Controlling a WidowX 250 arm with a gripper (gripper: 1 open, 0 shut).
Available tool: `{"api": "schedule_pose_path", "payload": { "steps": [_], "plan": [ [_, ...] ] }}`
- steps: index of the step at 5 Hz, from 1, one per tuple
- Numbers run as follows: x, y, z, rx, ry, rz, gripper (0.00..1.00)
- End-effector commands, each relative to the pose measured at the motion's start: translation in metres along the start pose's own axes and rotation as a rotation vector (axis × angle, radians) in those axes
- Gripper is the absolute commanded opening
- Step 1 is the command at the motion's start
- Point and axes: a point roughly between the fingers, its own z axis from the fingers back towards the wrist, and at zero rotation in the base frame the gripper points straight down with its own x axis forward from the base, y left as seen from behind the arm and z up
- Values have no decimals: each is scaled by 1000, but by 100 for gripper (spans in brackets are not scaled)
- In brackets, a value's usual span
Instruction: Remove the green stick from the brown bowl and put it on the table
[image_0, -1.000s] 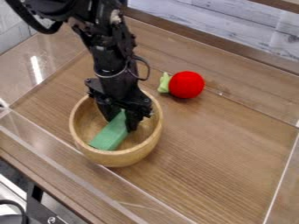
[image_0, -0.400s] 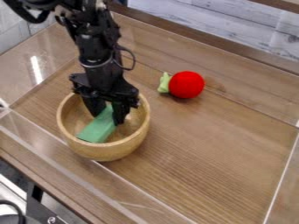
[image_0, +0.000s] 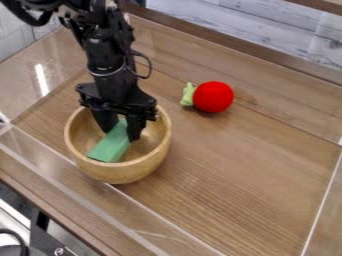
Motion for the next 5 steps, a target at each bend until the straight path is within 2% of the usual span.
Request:
{"api": "schedule_pose_path", "payload": {
  "steps": [1,2,5],
  "plan": [
    [-7,14,5,0,-19,-45,0],
    [-15,25,4,-4,-15,-95,0],
    [-23,16,20,-14,2,-226,0]
  ]
}}
